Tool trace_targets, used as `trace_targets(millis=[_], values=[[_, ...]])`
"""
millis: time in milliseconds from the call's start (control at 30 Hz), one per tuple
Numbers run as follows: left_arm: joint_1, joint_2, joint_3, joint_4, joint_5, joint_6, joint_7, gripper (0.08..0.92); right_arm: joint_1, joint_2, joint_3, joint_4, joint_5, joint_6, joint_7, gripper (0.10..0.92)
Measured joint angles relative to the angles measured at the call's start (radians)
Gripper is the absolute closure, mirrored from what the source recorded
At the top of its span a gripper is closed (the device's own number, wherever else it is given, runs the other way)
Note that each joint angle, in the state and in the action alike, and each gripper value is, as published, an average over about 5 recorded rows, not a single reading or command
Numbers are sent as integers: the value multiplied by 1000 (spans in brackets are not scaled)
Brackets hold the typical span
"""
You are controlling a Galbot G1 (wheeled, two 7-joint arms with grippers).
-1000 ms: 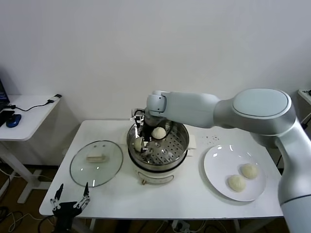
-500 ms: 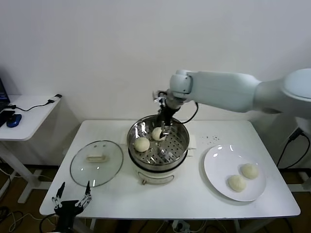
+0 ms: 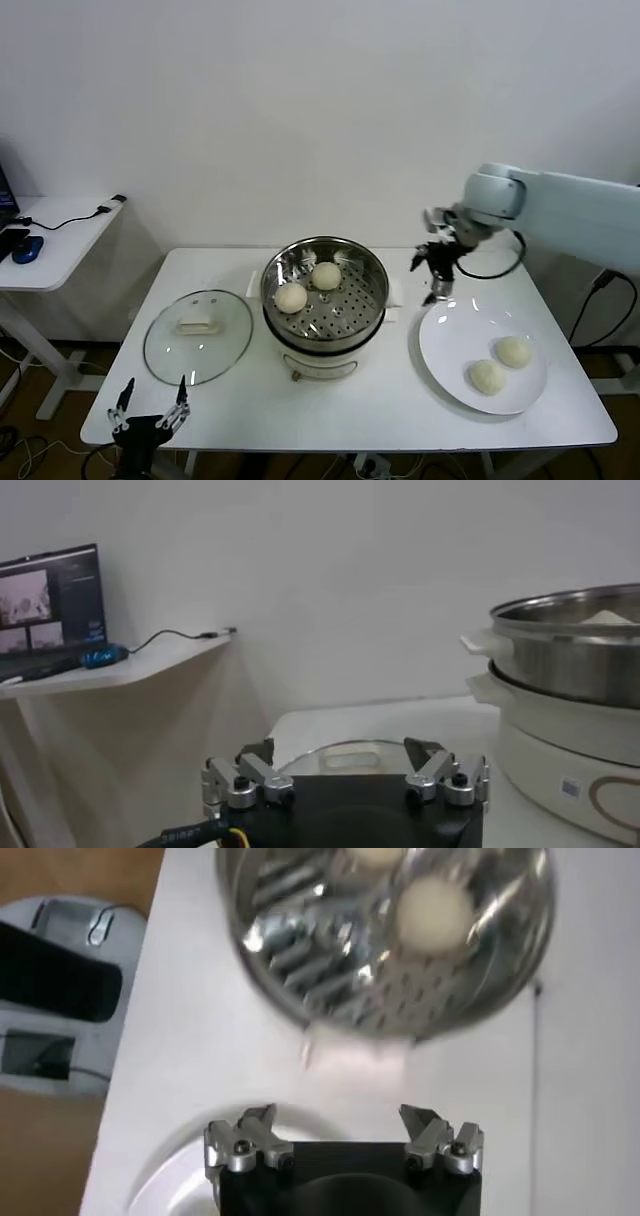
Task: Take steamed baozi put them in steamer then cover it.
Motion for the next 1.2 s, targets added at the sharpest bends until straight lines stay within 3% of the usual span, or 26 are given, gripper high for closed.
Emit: trace_targets(millis=[400,1000,1200], values=[[-3,-13,0,7,33,8,-1,177,-372,-178,266,-9,-260,40,-25,203],[-4,-22,-2,34,52,7,-3,177,-603,-142,425,-106,-388,56,-18,204],[-6,-22,1,35,54,7,-3,177,-622,-130,445,-120,-398,59,-22,309]])
